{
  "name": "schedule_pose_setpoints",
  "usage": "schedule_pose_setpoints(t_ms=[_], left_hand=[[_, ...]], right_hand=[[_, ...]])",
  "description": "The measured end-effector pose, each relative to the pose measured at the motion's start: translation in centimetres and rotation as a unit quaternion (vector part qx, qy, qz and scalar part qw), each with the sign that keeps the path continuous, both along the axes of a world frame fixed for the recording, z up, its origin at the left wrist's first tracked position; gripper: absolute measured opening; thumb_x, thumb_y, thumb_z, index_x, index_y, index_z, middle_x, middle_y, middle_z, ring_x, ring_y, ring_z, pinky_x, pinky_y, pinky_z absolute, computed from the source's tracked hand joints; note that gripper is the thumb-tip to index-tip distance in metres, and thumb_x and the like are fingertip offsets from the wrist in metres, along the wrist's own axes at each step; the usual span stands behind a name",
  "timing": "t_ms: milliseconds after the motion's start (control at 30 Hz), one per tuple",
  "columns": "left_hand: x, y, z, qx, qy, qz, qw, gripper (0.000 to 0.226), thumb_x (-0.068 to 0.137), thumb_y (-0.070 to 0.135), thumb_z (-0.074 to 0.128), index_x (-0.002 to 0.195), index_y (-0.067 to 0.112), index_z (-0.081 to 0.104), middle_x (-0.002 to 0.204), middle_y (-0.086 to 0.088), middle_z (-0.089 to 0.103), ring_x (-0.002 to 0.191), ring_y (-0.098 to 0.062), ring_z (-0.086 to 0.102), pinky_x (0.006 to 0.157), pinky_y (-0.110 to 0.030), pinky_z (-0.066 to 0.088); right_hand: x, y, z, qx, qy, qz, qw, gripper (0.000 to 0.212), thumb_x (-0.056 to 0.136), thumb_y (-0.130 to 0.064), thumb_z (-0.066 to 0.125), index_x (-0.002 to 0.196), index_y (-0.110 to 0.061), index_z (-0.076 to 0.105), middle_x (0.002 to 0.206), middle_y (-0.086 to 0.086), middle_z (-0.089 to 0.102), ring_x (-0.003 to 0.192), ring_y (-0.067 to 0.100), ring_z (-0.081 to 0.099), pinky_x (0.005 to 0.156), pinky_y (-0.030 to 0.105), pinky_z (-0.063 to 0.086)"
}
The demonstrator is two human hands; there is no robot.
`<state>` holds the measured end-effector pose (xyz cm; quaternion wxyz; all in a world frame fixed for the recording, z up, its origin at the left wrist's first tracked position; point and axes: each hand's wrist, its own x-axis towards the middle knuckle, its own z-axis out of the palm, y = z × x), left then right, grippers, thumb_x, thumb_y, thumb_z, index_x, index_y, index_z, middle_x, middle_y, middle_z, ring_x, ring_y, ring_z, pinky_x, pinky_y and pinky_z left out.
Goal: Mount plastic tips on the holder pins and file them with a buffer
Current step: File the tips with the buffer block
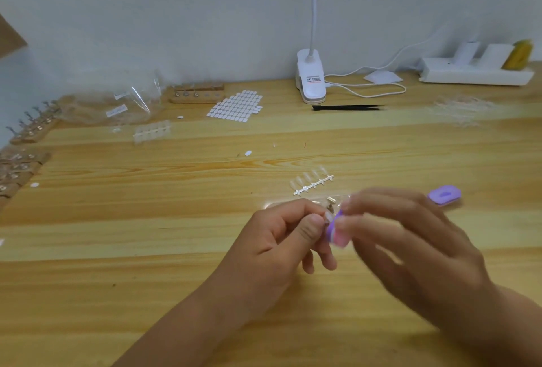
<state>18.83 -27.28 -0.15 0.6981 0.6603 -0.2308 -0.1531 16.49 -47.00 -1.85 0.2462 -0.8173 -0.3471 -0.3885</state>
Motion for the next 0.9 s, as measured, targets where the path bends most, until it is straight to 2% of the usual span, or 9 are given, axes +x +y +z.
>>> schedule_pose_setpoints(t_ms=[67,167,233,300,400,467,600,733,900], left_hand=[[0.0,0.1,0.0,-0.005,0.008,0.004,1.0,0.02,0.094,0.018,0.047,0.083,0.011,0.063,0.07,0.009,0.061,0.064,-0.012,0.063,0.056,-0.023,0.046],[0.0,-0.1,-0.1,-0.003,0.005,-0.003,1.0,0.021,0.095,0.018,0.047,0.085,0.011,0.064,0.07,0.008,0.062,0.064,-0.012,0.063,0.057,-0.022,0.046],[-0.1,-0.1,-0.2,0.002,-0.003,-0.011,1.0,0.023,0.096,0.019,0.047,0.087,0.011,0.066,0.069,0.004,0.063,0.065,-0.012,0.061,0.057,-0.022,0.046],[0.0,-0.1,-0.2,0.0,-0.006,-0.009,1.0,0.023,0.095,0.018,0.047,0.086,0.011,0.066,0.069,0.005,0.063,0.065,-0.011,0.062,0.057,-0.022,0.046],[0.1,0.1,-0.3,0.003,-0.007,0.007,1.0,0.021,0.094,0.018,0.047,0.081,0.017,0.064,0.069,0.011,0.061,0.066,-0.011,0.064,0.057,-0.022,0.046],[0.1,0.0,-0.5,0.016,-0.018,0.008,1.0,0.021,0.095,0.019,0.048,0.082,0.018,0.065,0.07,0.01,0.063,0.067,-0.01,0.063,0.058,-0.021,0.046],[0.2,0.1,-0.7,0.038,-0.03,0.009,0.999,0.021,0.093,0.032,0.053,0.089,0.017,0.069,0.073,0.008,0.066,0.069,-0.006,0.061,0.062,-0.02,0.046],[0.3,0.2,-0.8,0.048,-0.028,0.026,0.998,0.021,0.095,0.027,0.052,0.083,0.02,0.067,0.071,0.009,0.065,0.069,-0.007,0.061,0.063,-0.024,0.045],[0.2,0.1,-0.7,0.038,-0.033,0.018,0.999,0.021,0.095,0.028,0.054,0.089,0.016,0.069,0.073,0.005,0.067,0.068,-0.005,0.06,0.061,-0.02,0.046]], right_hand=[[0.5,-0.6,0.3,0.027,0.006,-0.037,0.999,0.026,0.083,0.009,0.071,0.103,-0.007,0.073,0.104,0.007,0.068,0.102,0.018,0.065,0.091,0.03,0.051],[0.0,0.1,0.3,0.055,0.01,-0.004,0.998,0.032,0.086,0.006,0.069,0.107,-0.018,0.069,0.109,0.003,0.066,0.105,0.016,0.064,0.093,0.027,0.048],[-0.5,0.8,-0.1,0.019,0.0,0.024,1.0,0.033,0.085,0.006,0.069,0.112,-0.013,0.066,0.112,0.002,0.064,0.108,0.018,0.063,0.097,0.026,0.047],[-0.2,0.4,-0.1,-0.003,0.0,0.011,1.0,0.03,0.084,0.009,0.069,0.108,-0.009,0.071,0.111,0.004,0.065,0.106,0.019,0.063,0.097,0.026,0.047],[0.4,-0.5,0.5,0.025,0.015,-0.043,0.999,0.024,0.084,0.008,0.07,0.103,-0.006,0.072,0.104,0.008,0.068,0.099,0.018,0.064,0.091,0.029,0.05],[0.1,0.0,0.6,0.044,0.017,-0.031,0.998,0.027,0.086,0.006,0.069,0.108,-0.009,0.068,0.105,0.007,0.068,0.101,0.017,0.064,0.091,0.029,0.05],[-0.4,0.5,0.3,0.006,0.018,0.007,1.0,0.025,0.088,0.007,0.067,0.11,-0.005,0.07,0.107,0.006,0.069,0.105,0.02,0.064,0.095,0.026,0.048],[0.3,-0.4,0.7,0.025,0.032,-0.028,0.999,0.025,0.083,0.007,0.07,0.105,-0.005,0.072,0.105,0.008,0.068,0.099,0.018,0.065,0.089,0.027,0.05],[-0.3,0.4,0.2,0.002,0.018,0.012,1.0,0.025,0.086,0.008,0.07,0.107,-0.004,0.074,0.107,0.007,0.07,0.103,0.021,0.065,0.092,0.028,0.05]])
